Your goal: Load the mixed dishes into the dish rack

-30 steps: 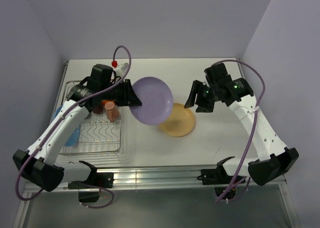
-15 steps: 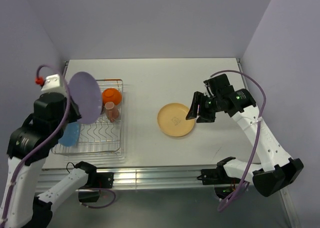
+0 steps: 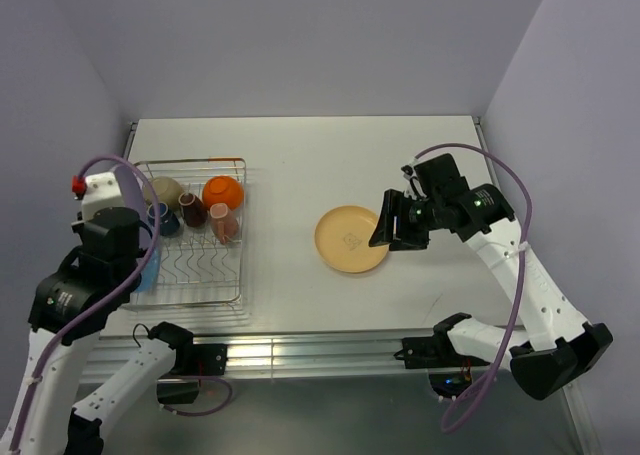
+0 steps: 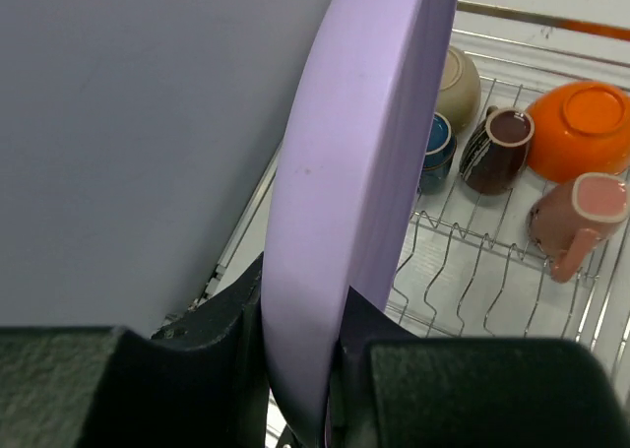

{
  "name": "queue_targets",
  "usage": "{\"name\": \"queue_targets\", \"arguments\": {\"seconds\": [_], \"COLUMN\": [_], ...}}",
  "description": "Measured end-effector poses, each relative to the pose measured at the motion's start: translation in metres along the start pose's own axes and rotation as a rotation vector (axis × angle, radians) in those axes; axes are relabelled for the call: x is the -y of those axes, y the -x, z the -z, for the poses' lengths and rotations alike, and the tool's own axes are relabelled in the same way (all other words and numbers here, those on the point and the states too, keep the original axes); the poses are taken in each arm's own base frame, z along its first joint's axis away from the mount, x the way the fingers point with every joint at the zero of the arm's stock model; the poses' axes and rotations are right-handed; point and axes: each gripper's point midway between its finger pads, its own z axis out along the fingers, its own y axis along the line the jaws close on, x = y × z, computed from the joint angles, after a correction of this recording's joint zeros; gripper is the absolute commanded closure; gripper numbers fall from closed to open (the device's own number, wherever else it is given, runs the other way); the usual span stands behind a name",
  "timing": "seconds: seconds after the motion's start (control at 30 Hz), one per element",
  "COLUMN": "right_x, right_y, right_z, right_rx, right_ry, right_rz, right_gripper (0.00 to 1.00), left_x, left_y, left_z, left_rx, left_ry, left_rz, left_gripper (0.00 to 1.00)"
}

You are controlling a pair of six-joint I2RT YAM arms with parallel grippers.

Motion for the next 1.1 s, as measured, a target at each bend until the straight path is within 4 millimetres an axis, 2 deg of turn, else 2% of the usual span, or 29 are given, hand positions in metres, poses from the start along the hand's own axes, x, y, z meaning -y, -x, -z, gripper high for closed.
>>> {"name": "queue_targets", "arguments": {"seconds": [0.07, 0.17, 0.33, 0.63, 0.93, 1.1], "right_x": [-0.001, -0.001, 0.000, 0.000, 0.002, 0.004], "right_y": [-0.001, -0.003, -0.009, -0.013, -0.014, -0.016], "right_z": [0.001, 0.002, 0.000, -0.002, -0.002, -0.003], "right_rx": [0.003, 0.002, -0.015, -0.028, -0.026, -0.031], "right_ry": [0.003, 0.001, -0.004, -0.006, -0.012, -0.018], "right_rz": [0.007, 0.017, 0.030, 0.036, 0.035, 0.033], "right_gripper": [0.39, 0.39, 0.39, 0.39, 0.39, 0.39], "left_x": [0.004, -0.001, -0.020, 0.004, 0.010, 0.032], "left_y": [-0.016, -0.035, -0.035, -0.048, -0.059, -0.057], "left_z": [-0.009, -0.008, 0.009, 0.007, -0.001, -0.016], "left_rx": [-0.002, 0.023, 0.107, 0.089, 0.042, -0.027], "left_ry": [-0.003, -0.030, -0.067, -0.198, -0.171, -0.123], "left_rz": [-0.050, -0.078, -0.024, -0.092, -0.159, -0.249], "left_gripper": [1.00, 1.00, 1.00, 1.00, 1.00, 1.00]}}
